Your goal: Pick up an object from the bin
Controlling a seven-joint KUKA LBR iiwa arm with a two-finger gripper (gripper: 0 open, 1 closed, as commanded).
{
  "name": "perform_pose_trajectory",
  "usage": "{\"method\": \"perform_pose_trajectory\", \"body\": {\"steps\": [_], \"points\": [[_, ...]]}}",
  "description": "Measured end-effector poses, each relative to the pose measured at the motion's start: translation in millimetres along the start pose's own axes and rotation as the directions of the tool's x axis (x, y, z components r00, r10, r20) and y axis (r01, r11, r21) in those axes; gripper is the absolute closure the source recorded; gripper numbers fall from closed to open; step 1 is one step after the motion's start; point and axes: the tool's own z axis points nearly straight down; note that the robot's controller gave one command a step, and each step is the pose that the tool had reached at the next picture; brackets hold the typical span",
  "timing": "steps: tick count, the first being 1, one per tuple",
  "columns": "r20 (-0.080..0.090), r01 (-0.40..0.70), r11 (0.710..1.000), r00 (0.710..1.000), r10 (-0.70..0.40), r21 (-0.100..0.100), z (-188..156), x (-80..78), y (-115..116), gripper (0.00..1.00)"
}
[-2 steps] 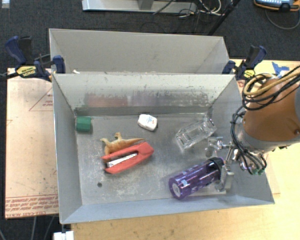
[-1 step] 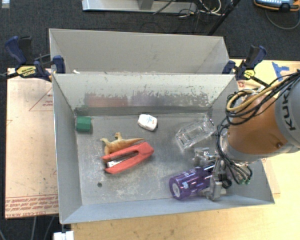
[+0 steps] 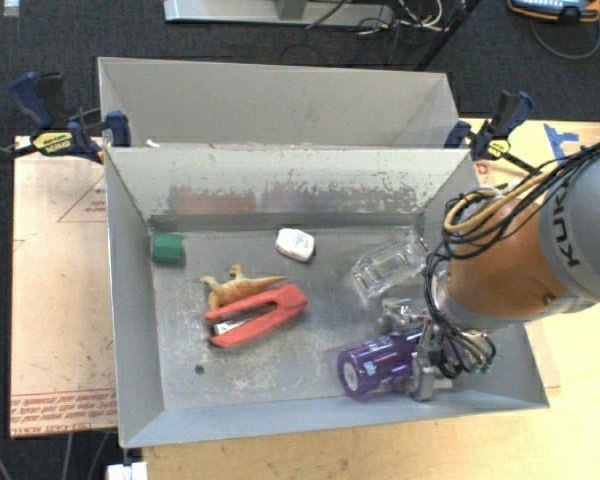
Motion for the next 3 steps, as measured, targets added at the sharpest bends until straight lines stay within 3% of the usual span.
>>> {"method": "perform_pose_trajectory", "body": {"steps": [1,2,3], "points": [[-0.008,0.139,0.990,0.990,-0.139,-0.003,1.4,-9.0,9.0,0.00],[0.000,0.063,0.998,0.998,-0.063,-0.002,0.6,-6.7,6.1,0.00],[-0.006,0.137,0.991,0.991,-0.137,-0.003,1.3,-9.8,9.1,1.00]]}}
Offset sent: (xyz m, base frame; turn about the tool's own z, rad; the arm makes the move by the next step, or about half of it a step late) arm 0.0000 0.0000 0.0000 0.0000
